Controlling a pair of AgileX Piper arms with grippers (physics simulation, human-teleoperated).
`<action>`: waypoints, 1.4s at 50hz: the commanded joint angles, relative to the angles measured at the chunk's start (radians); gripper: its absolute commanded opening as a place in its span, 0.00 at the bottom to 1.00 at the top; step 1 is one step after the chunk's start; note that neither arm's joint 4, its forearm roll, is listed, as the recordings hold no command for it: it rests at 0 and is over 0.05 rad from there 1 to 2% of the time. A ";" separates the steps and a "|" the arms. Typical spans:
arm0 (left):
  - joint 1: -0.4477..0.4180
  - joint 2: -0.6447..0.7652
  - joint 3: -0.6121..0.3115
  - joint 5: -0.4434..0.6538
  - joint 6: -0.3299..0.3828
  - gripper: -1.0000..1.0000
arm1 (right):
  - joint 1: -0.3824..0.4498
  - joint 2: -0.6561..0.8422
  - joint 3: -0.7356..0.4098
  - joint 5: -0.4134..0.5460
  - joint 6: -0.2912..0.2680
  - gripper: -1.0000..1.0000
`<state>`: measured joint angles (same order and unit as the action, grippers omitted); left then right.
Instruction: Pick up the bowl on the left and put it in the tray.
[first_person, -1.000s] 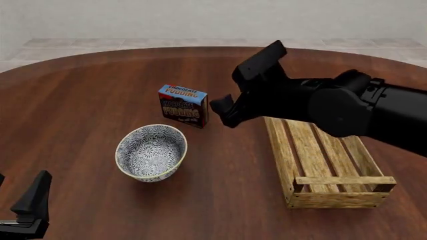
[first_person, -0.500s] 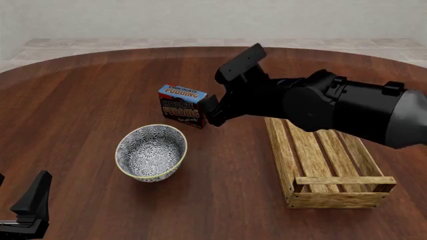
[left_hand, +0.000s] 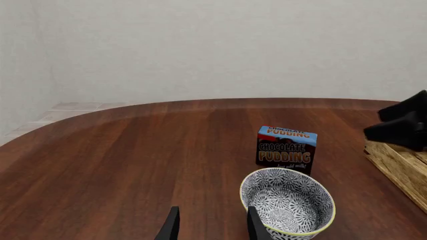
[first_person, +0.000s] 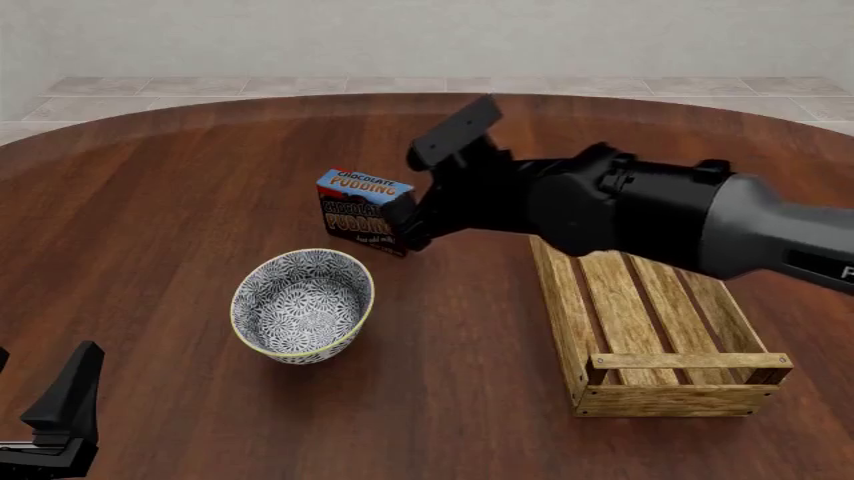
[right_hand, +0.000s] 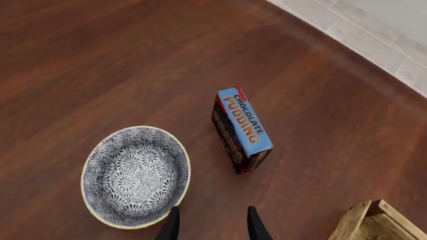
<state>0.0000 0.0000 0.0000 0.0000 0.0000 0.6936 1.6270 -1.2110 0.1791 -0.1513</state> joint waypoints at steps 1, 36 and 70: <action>0.000 0.000 0.000 0.000 0.000 1.00 | 0.016 0.038 -0.027 -0.002 -0.008 1.00; 0.000 0.000 0.000 0.000 0.000 1.00 | 0.050 0.137 -0.056 -0.061 0.001 1.00; 0.000 0.000 0.000 0.000 0.000 1.00 | 0.041 0.225 -0.130 -0.067 -0.015 1.00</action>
<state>0.0000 0.0000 0.0000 0.0000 0.0000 0.7378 1.8258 -1.3225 0.1165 -0.1645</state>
